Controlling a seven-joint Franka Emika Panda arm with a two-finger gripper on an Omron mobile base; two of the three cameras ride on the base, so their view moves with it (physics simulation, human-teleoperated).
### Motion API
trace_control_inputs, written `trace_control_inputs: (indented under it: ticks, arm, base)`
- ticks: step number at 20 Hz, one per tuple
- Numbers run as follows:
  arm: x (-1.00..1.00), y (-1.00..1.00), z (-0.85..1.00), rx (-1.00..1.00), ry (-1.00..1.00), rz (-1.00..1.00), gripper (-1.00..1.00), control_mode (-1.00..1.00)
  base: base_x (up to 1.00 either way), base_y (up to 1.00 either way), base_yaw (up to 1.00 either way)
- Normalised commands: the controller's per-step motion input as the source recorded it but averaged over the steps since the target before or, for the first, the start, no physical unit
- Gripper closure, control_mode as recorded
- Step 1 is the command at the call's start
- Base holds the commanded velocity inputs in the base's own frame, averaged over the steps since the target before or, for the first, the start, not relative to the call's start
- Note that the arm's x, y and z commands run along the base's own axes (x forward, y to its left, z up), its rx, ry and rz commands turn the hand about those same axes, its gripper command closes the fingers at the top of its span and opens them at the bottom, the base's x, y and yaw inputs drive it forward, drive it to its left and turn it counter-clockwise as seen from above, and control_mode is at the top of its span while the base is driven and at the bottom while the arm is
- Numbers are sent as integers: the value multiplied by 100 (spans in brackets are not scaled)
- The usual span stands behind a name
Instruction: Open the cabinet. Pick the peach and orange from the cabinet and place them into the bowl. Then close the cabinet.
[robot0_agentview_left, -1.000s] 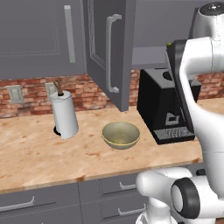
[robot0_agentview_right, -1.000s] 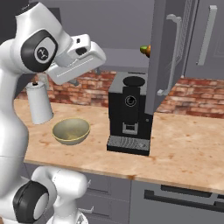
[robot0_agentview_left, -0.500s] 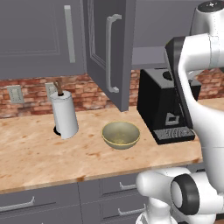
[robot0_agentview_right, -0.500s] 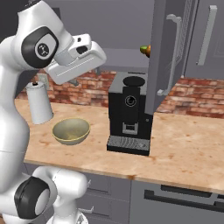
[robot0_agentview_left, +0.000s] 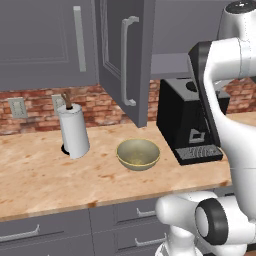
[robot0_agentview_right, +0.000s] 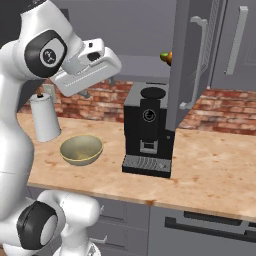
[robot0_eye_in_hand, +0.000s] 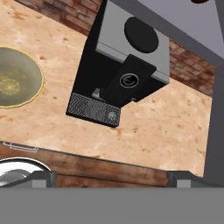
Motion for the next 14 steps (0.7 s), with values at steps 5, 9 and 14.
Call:
trace_control_inputs:
  ticks: [5, 9, 14]
  arm:
    - [0, 0, 0, 0, 0, 0, -100, -100]
    - [0, 0, 0, 0, 0, 0, -100, -100]
    - [0, 0, 0, 0, 0, 0, -100, -100]
  base:
    - [0, 0, 0]
    - [0, 0, 0]
    - [0, 0, 0]
